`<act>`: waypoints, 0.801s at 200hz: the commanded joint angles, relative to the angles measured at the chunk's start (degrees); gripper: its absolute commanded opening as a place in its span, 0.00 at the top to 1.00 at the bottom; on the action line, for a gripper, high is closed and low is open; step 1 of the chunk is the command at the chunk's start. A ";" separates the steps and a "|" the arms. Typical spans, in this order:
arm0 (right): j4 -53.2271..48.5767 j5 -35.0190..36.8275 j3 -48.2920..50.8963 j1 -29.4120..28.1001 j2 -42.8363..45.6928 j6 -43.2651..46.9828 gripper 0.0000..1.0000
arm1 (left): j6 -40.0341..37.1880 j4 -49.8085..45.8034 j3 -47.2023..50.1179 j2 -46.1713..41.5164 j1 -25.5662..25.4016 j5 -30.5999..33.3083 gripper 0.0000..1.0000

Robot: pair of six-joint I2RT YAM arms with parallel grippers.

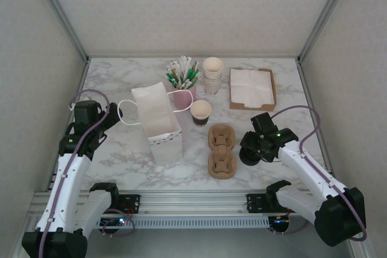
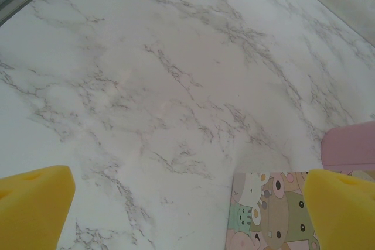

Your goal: Pack the takeout coffee

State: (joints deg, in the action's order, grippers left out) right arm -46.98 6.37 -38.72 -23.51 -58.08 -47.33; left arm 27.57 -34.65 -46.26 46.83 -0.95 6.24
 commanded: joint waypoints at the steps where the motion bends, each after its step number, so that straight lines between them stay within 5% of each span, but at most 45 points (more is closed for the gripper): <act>1: 0.31 1.45 1.53 0.39 -0.71 0.29 0.16 | -0.73 -0.65 0.66 -0.16 0.56 0.59 0.00; 160: 0.34 2.14 0.98 0.38 0.47 0.87 0.26 | -0.86 -0.70 0.64 -0.16 0.52 0.65 0.00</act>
State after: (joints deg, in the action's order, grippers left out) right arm -45.45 6.42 -37.10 -23.51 -58.33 -47.16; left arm 27.55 -34.68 -46.24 46.87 -0.91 6.26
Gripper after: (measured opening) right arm 0.742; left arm 0.997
